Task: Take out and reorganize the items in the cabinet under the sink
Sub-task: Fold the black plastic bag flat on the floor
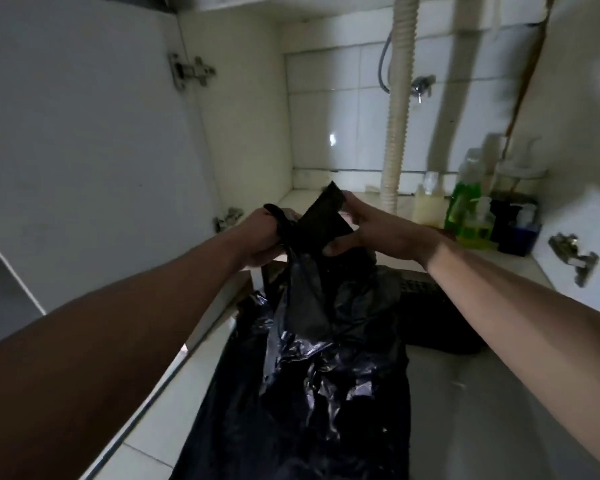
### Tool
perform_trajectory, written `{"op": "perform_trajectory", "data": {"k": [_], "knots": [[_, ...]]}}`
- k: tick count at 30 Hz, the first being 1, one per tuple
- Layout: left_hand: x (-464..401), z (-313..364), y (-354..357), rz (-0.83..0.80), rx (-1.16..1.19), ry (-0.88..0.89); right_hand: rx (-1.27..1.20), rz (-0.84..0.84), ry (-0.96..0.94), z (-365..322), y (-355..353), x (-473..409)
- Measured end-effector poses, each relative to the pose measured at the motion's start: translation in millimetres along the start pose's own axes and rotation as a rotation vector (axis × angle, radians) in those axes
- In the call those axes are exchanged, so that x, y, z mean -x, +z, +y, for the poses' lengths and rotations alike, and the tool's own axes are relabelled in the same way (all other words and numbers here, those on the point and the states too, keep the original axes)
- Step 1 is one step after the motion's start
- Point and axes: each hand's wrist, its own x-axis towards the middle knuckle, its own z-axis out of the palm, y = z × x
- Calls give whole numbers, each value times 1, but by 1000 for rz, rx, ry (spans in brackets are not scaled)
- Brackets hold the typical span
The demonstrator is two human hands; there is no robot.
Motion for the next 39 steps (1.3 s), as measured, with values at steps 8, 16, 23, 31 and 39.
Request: {"op": "perform_trajectory", "data": {"k": [8,16,23,31,39], "knots": [[5,40,-68,285,-186,180,384,306,-61,-33,13,-21],[30,60,-27,4,-1041,329,415,319,-82,-49,22,-12],[13,46,-46,475,-855,463,543,228,126,-21,27,-23],[12,25,-43,348,-687,422,461,434,-150,-37,34,-22],[3,-48,-74,286,-1045,47,310,640,-20,-37,8,-39]]}}
